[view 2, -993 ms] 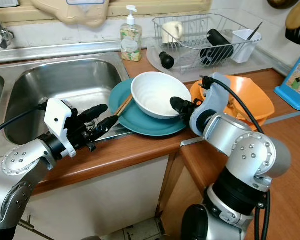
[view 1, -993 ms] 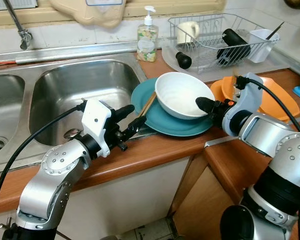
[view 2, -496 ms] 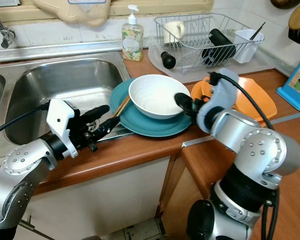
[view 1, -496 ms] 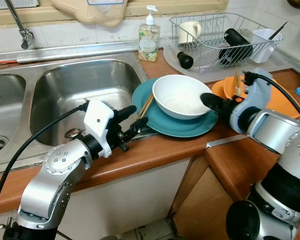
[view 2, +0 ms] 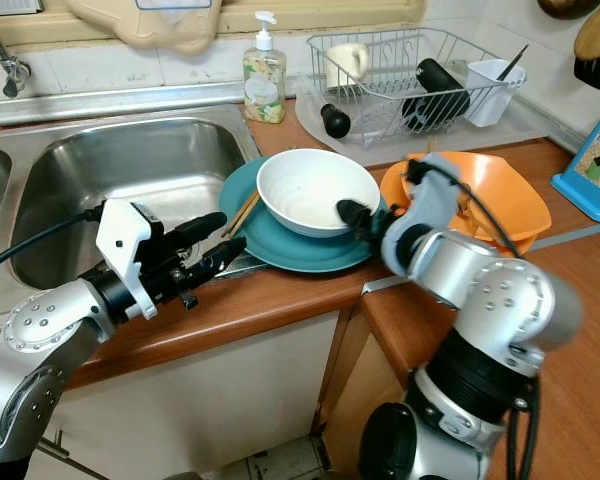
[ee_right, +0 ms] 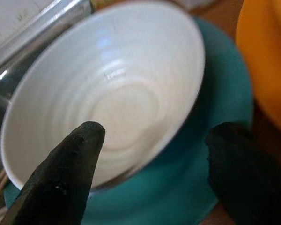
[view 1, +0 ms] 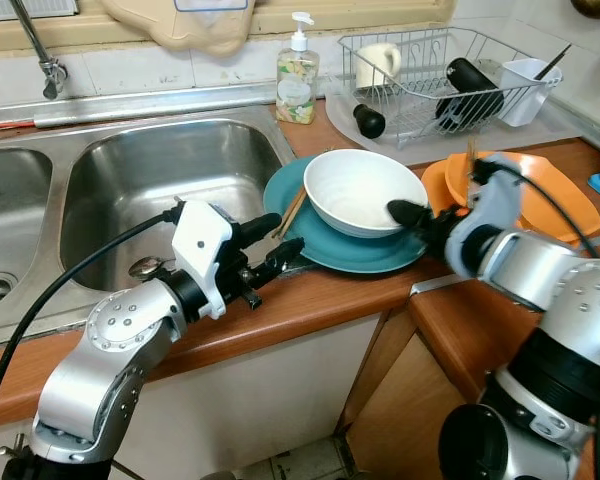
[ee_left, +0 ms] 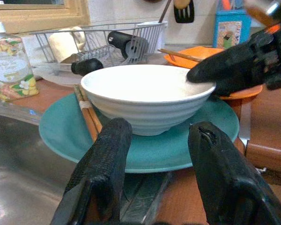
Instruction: Kitchen organization
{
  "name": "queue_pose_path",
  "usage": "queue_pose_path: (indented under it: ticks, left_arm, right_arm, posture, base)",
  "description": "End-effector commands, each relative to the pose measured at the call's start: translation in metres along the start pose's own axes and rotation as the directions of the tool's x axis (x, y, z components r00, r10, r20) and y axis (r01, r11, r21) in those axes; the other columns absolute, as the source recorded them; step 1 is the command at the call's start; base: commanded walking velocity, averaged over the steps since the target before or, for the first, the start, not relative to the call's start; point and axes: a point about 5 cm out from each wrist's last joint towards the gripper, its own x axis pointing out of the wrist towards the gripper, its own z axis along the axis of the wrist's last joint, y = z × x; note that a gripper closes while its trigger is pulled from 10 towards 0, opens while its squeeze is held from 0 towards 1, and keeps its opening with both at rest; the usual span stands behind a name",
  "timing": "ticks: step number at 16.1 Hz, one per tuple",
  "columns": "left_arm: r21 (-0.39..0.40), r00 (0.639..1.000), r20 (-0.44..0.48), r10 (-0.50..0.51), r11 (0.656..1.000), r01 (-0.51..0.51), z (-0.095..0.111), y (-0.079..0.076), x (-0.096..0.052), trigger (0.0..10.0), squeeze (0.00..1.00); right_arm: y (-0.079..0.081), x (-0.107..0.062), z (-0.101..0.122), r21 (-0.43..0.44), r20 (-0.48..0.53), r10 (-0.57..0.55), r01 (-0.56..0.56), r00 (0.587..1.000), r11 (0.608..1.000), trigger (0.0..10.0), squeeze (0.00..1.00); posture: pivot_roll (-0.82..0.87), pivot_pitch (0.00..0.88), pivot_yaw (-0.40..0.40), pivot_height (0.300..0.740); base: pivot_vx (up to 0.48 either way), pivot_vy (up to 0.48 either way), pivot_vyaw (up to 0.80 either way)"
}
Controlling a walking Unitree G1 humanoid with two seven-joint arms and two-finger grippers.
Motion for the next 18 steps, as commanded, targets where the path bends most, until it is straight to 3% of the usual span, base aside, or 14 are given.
queue_pose_path:
  ticks: [1,2,3,4,18]
  left_arm:
    - [0.008,1.0,0.003,-0.014,1.0,0.014,0.0036,-0.0022,-0.002,10.0,0.0]
    - [0.007,1.0,0.001,-0.016,1.0,0.016,0.0035,-0.0029,-0.0025,10.0,0.0]
    - [0.006,1.0,0.0,-0.018,1.0,0.018,0.0035,-0.0034,-0.0027,10.0,0.0]
    - [0.006,1.0,-0.001,-0.019,1.0,0.019,0.0031,-0.0037,-0.0028,10.0,0.0]
    - [0.018,1.0,0.008,-0.008,1.0,0.008,0.004,-0.0024,0.0048,10.0,0.0]
  right_arm:
    - [-0.002,0.0018,0.0019,0.011,0.0,-0.022,0.022,1.0,1.0,3.8,0.0]
    - [-0.003,0.0036,0.0018,0.02,0.001,-0.026,0.026,1.0,0.999,1.5,0.0]
    - [-0.0036,0.0049,0.0016,0.029,0.0,-0.029,0.029,1.0,0.999,0.3,0.0]
    - [-0.004,0.0055,0.001,0.034,-0.001,-0.029,0.029,1.0,0.999,0.0,0.0]
    - [-0.0032,0.0027,0.008,0.026,0.083,-0.041,0.039,0.996,0.999,0.0,0.0]
  posture:
    - [-0.09,0.0,-0.034,0.74]
    - [-0.09,0.0,-0.034,0.74]
    - [-0.09,0.0,-0.034,0.74]
    - [-0.09,0.0,-0.036,0.74]
    - [-0.11,0.0,-0.014,0.74]
  base:
    - [0.0,0.0,0.0]
    - [0.0,0.0,0.0]
    - [0.0,0.0,0.0]
    - [0.0,0.0,0.0]
    - [0.0,0.0,0.0]
